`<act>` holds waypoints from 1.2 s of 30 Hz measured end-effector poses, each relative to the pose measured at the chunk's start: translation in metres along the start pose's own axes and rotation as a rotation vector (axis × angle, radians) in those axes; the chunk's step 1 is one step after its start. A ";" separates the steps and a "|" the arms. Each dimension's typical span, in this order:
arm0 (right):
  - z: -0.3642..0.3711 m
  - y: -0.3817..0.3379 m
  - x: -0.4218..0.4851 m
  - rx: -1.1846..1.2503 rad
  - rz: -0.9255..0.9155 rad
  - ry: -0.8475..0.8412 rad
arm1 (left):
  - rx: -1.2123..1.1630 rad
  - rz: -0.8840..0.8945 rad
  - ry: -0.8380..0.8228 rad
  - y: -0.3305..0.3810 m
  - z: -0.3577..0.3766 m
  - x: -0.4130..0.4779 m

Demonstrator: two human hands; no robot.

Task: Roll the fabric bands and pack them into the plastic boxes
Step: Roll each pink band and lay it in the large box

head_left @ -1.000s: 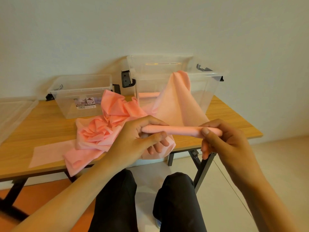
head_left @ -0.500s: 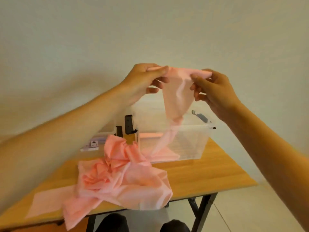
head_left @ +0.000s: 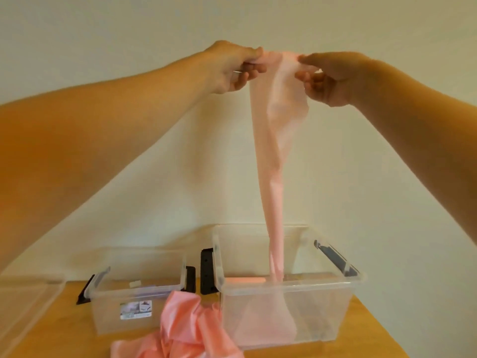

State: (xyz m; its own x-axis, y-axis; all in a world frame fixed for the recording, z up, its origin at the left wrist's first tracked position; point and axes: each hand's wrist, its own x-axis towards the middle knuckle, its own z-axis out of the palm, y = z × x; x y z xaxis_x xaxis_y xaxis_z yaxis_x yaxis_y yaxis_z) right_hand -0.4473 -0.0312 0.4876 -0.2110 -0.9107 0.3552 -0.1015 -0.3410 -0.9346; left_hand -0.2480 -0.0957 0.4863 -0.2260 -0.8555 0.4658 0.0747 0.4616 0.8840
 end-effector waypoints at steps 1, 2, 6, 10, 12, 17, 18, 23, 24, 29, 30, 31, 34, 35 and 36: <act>0.001 0.001 0.005 0.034 0.011 0.003 | -0.002 -0.012 -0.004 0.001 0.001 0.004; 0.002 0.001 0.010 0.078 0.004 0.005 | -0.008 -0.013 -0.005 0.002 0.002 0.008; 0.000 -0.016 0.029 0.204 -0.090 0.038 | -0.065 0.010 -0.009 0.024 0.004 0.025; -0.012 -0.028 0.048 0.191 -0.095 0.099 | -0.006 -0.014 -0.102 0.035 0.005 0.039; -0.017 -0.017 0.052 0.104 0.006 0.074 | 0.064 -0.117 -0.131 0.022 0.005 0.041; -0.028 0.040 0.043 0.011 0.173 0.004 | 0.012 -0.354 -0.195 -0.044 0.005 0.035; -0.029 0.051 0.039 0.011 0.186 -0.009 | -0.008 -0.384 -0.204 -0.055 0.005 0.031; -0.028 0.085 0.012 -0.001 0.190 -0.033 | -0.076 -0.494 -0.215 -0.077 0.001 0.005; -0.028 0.087 0.006 0.004 0.183 -0.034 | -0.083 -0.499 -0.214 -0.077 0.000 0.000; -0.028 0.091 -0.039 0.025 0.170 -0.030 | -0.113 -0.505 -0.288 -0.074 -0.002 -0.045; -0.028 0.094 -0.051 0.029 0.170 -0.024 | -0.108 -0.508 -0.304 -0.075 -0.002 -0.058; -0.029 0.098 -0.064 0.028 0.171 -0.022 | -0.095 -0.509 -0.314 -0.077 -0.001 -0.073; -0.034 0.117 -0.110 0.023 0.173 -0.044 | -0.021 -0.476 -0.310 -0.089 0.003 -0.120; -0.035 0.126 -0.128 0.021 0.174 -0.050 | 0.017 -0.461 -0.302 -0.095 0.005 -0.137; -0.036 0.135 -0.146 0.021 0.169 -0.058 | 0.051 -0.445 -0.297 -0.101 0.008 -0.155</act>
State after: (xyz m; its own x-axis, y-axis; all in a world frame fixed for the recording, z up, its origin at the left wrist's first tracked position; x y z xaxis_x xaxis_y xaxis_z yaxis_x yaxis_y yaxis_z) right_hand -0.4651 0.0642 0.3103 -0.1665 -0.9671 0.1922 -0.0489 -0.1866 -0.9812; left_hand -0.2278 -0.0080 0.3244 -0.4909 -0.8712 0.0086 -0.1363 0.0865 0.9869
